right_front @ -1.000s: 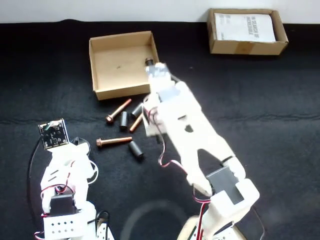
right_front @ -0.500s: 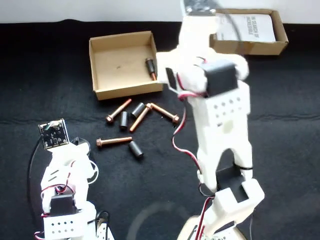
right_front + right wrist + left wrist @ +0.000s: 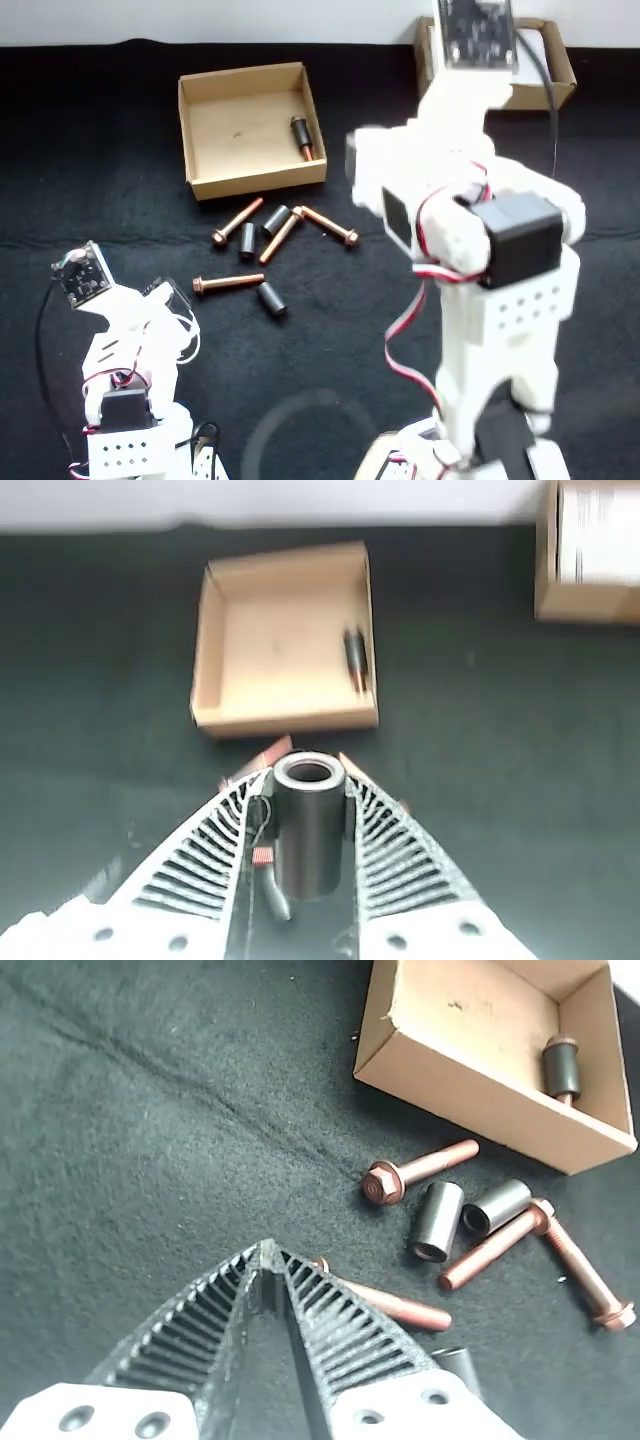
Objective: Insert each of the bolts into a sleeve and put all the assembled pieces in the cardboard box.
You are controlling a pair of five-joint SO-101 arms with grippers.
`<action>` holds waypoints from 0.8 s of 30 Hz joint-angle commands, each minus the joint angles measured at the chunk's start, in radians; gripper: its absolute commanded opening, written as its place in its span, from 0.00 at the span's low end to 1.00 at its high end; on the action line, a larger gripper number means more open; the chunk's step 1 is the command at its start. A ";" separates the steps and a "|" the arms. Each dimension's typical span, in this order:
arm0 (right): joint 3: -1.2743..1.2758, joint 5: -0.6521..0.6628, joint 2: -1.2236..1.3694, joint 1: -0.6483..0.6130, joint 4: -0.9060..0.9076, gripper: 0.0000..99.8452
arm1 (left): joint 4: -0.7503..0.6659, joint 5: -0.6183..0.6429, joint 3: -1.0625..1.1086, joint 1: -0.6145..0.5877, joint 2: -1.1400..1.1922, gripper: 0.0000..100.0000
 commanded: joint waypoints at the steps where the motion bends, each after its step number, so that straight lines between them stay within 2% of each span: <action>1: 0.272 0.008 -0.185 0.013 0.007 0.01 | 0.000 0.068 0.013 0.010 -0.013 0.01; 4: 0.476 0.006 -0.292 0.013 0.005 0.01 | -0.048 0.163 0.013 0.027 -0.013 0.01; 6: 0.607 0.003 -0.355 0.015 -0.027 0.01 | -0.071 0.215 0.016 0.081 -0.013 0.01; 15: 1.142 0.005 -0.651 0.027 -0.288 0.01 | -0.172 0.215 -0.035 0.206 -0.013 0.01; 24: 1.391 0.009 -0.855 0.077 -0.427 0.01 | -0.175 0.000 -0.107 0.228 -0.013 0.01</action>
